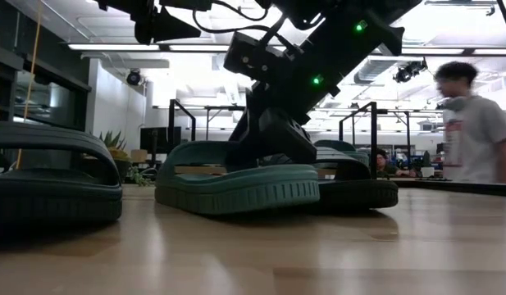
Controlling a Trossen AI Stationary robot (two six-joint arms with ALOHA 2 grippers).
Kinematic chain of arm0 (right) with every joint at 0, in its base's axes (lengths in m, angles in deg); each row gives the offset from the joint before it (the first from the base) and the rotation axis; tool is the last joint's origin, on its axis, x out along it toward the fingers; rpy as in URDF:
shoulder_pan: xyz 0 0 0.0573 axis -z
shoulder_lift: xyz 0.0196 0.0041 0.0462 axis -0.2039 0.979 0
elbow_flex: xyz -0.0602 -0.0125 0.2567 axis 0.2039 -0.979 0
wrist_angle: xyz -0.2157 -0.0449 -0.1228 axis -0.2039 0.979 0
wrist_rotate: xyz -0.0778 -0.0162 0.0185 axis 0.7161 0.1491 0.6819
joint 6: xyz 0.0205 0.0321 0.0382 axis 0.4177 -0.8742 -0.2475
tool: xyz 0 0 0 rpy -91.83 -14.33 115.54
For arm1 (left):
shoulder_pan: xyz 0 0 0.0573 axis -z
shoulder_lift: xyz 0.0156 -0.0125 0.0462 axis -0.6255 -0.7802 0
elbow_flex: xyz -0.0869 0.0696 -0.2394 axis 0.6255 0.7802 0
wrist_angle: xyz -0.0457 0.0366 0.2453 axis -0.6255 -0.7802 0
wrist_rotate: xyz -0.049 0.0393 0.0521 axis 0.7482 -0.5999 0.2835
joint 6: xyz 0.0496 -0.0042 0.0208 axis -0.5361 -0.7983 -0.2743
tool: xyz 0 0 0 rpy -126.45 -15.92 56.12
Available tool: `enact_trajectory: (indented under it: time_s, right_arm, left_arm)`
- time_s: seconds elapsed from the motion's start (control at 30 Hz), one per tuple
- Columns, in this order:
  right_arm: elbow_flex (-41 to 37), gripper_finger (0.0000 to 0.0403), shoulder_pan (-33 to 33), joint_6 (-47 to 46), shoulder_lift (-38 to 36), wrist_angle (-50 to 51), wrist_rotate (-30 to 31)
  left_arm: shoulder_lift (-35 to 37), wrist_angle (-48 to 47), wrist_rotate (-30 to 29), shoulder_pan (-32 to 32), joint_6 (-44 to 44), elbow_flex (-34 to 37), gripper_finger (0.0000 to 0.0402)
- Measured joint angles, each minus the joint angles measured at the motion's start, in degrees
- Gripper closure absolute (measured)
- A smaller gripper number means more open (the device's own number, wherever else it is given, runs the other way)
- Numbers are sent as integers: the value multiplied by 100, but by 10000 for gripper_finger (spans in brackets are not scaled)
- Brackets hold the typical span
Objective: Pick and place slides into the shelf
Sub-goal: Put the green slide on the shelf
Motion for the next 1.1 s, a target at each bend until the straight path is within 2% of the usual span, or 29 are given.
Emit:
enact_trajectory:
  time_s: [0.13, 0.33, 0.4, 0.67, 0.93, 1.1]
  right_arm:
    - [0, 300, 0, 2, 0, 2, -170]
    - [0, 383, 0, 40, -2, 1, -256]
    - [0, 396, 0, 44, 0, 0, -258]
    - [16, 399, -2, -12, -2, 50, -75]
    - [567, 401, -14, -421, -2, 927, 63]
    - [746, 402, -77, -401, -2, 1098, 293]
  left_arm:
    - [0, 2, 0, 0, 8, 0, 21]
    - [0, 2, 0, 0, 8, 0, 21]
    - [0, 1, 2, 0, 8, 0, 21]
    - [-1, 0, 0, 0, 6, 0, 21]
    - [-2, 0, 2, 0, 2, 0, 21]
    - [-2, 0, 0, 0, 0, 0, 21]
